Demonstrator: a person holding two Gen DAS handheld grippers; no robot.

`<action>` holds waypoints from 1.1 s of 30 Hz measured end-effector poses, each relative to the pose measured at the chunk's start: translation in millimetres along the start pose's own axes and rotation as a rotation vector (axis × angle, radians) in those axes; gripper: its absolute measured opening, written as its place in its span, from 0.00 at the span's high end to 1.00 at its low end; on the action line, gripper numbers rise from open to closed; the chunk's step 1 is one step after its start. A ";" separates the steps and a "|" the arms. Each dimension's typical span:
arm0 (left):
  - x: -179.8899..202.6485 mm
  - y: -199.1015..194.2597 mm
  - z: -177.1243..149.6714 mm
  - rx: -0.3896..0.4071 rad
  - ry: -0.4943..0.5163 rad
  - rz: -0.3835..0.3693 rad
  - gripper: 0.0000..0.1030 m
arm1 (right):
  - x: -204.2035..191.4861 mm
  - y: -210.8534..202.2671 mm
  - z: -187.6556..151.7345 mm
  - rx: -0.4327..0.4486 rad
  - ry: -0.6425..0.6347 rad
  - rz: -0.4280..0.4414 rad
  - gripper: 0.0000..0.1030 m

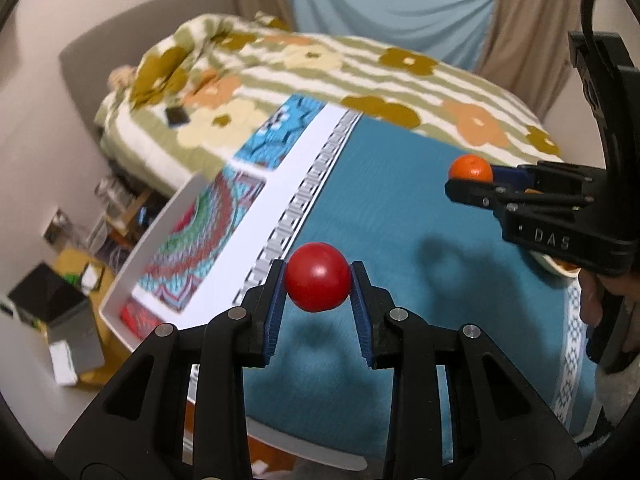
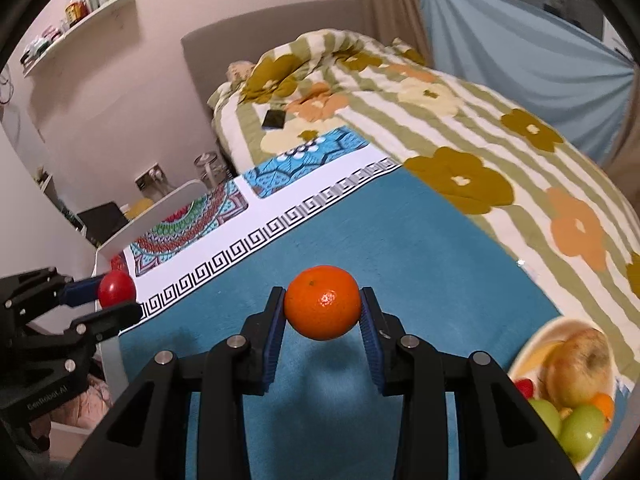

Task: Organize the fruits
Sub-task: 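Carry the tomato and mandarin over the white bowl with both tools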

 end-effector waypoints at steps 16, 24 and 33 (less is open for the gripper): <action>60.0 -26.2 54.7 0.094 0.321 -0.190 0.65 | 40.8 -78.5 -42.6 0.097 0.307 -0.205 0.68; 126.0 -5.7 79.0 0.075 0.456 -0.277 0.65 | 89.5 -102.1 -89.5 0.101 0.482 -0.297 0.68; 208.0 26.9 96.6 0.016 0.551 -0.335 0.65 | 142.6 -110.7 -124.6 0.082 0.613 -0.334 0.68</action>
Point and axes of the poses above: each gripper's, at about its wrist camera, not at the fingertips, and y roughly the way its jaws point, x to its right, z to its top, the point moved 3 cm from there along y, roughly the way its jaws point, and after that the axes turned 11 degrees about -x, right-handed, at the moved point
